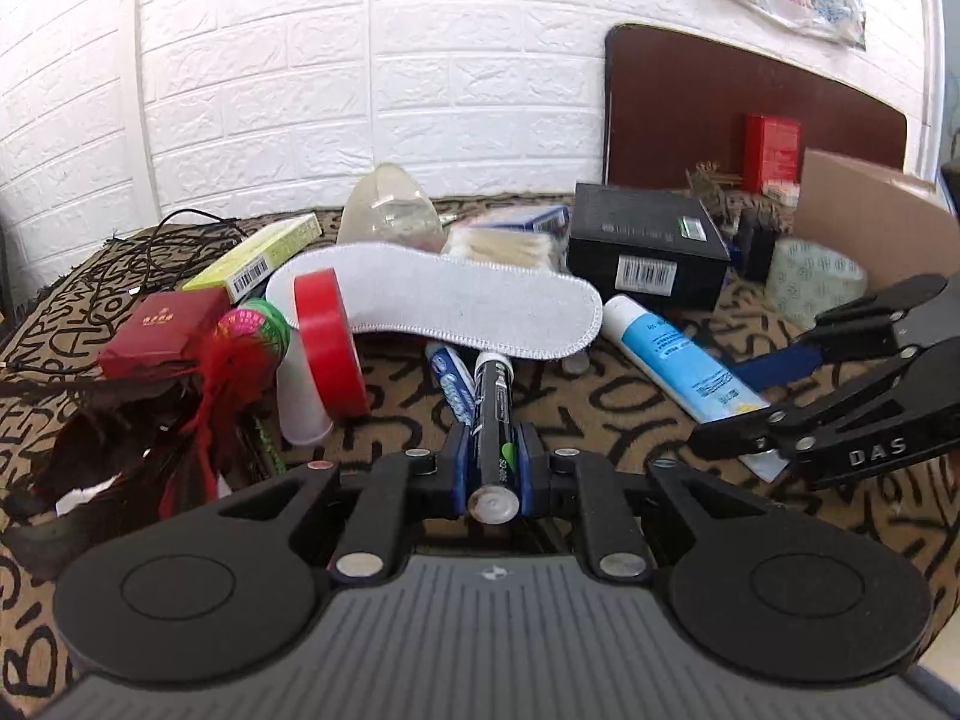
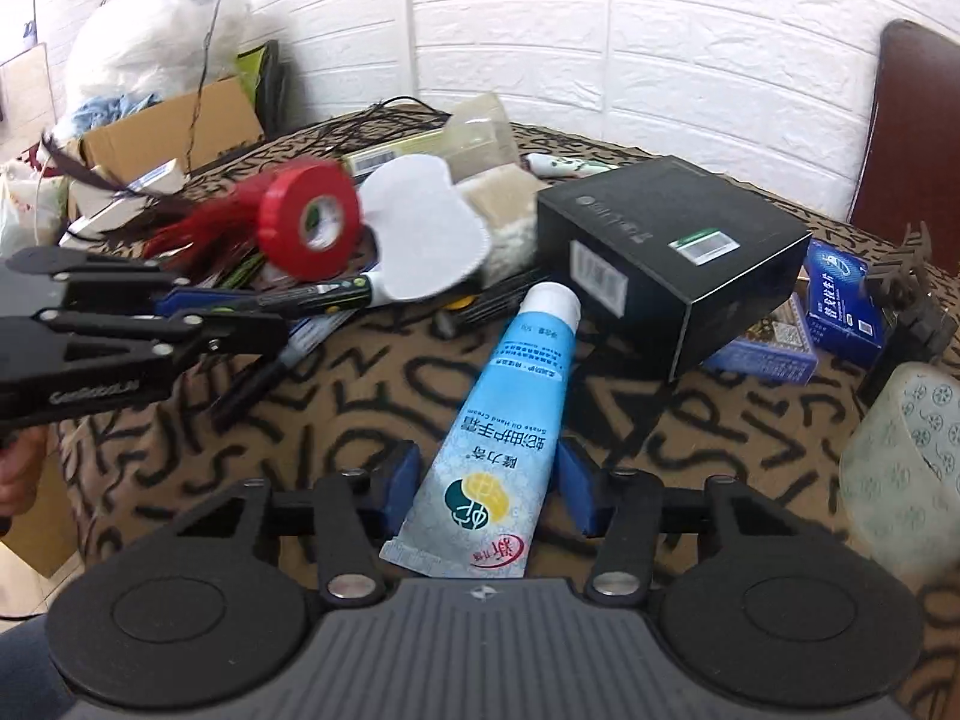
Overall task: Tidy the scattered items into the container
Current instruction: 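Grasp the black marker with the left gripper while the right lowers onto the blue tube, then close the right gripper on the blue hand-cream tube and lift it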
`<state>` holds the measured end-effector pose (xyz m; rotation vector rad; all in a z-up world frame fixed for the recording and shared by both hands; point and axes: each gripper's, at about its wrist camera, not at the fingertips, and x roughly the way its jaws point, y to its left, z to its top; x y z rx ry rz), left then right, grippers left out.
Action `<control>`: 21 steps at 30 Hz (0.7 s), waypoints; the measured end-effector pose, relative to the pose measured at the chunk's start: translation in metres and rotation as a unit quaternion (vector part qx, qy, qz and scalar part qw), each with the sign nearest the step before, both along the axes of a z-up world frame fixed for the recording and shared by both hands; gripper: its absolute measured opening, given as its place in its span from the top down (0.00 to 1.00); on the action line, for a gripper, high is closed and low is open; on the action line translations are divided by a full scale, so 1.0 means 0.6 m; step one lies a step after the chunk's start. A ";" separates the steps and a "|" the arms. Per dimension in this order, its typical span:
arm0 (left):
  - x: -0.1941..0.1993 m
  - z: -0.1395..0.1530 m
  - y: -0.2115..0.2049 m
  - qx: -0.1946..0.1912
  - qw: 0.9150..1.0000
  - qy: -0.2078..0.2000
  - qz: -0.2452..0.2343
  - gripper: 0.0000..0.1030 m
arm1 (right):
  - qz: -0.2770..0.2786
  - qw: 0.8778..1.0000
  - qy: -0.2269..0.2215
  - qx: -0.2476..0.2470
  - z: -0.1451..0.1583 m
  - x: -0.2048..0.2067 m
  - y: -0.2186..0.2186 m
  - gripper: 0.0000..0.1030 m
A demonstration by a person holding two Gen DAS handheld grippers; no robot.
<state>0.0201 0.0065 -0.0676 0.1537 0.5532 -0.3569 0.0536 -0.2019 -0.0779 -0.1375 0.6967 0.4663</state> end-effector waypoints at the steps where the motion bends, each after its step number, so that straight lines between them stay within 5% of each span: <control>1: 0.004 -0.002 -0.003 0.005 1.000 0.002 0.003 0.82 | -0.008 1.000 -0.004 -0.003 0.001 0.003 0.002 0.47; 3: 0.008 -0.002 -0.008 0.006 1.000 0.005 0.006 0.81 | -0.023 1.000 -0.010 -0.003 0.002 0.013 0.007 0.25; 8: 0.021 -0.001 -0.030 0.016 1.000 0.004 0.003 0.74 | -0.050 0.999 -0.017 0.000 0.004 0.039 0.022 0.24; 10: 0.026 -0.005 -0.037 0.023 1.000 0.003 0.007 0.71 | -0.056 0.998 -0.017 -0.001 -0.003 0.050 0.030 0.27; 12: 0.026 -0.008 -0.045 0.038 0.999 -0.002 0.011 0.70 | -0.055 0.998 -0.014 0.001 -0.011 0.056 0.035 0.54; 15: 0.009 -0.009 -0.049 0.058 0.998 -0.019 0.001 0.83 | -0.043 0.999 -0.026 -0.002 -0.008 0.048 0.037 0.66; 21: -0.027 -0.003 -0.049 0.048 0.998 -0.025 -0.039 0.83 | -0.037 0.998 -0.050 0.007 0.018 0.012 0.030 0.72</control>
